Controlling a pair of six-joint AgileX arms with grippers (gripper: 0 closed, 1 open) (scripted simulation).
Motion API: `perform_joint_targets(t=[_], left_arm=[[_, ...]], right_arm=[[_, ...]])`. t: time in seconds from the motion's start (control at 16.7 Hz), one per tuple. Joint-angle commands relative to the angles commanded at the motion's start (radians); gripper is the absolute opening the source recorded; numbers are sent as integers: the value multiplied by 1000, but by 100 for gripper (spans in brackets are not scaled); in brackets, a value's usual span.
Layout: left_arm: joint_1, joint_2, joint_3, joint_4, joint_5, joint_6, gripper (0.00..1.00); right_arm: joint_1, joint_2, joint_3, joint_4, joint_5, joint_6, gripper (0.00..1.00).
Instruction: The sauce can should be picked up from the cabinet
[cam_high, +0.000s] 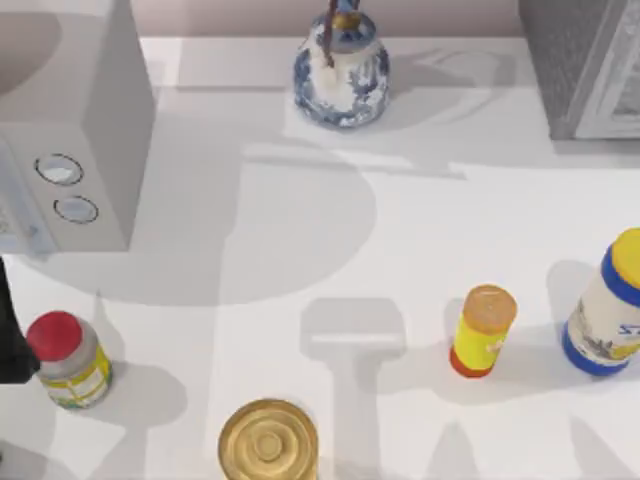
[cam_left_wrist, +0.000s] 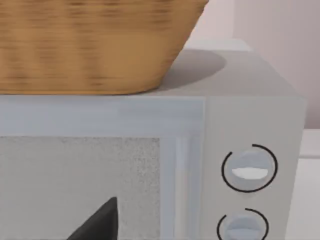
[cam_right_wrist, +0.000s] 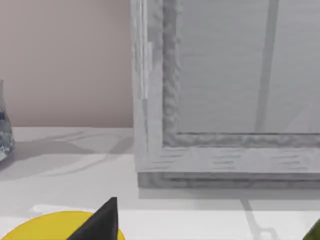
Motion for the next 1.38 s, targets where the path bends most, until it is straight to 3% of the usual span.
perform_joint_targets(t=[0.24,0.48,1.38], left_arm=[[0,0,0,0,0,0,100],[0,0,0,0,0,0,100],[0,0,0,0,0,0,100]], right_arm=[[5,26,32,-6,3,1,100],[29,178,221,-51,25,5,100],[160,1164,1513,-371,172,16,100]])
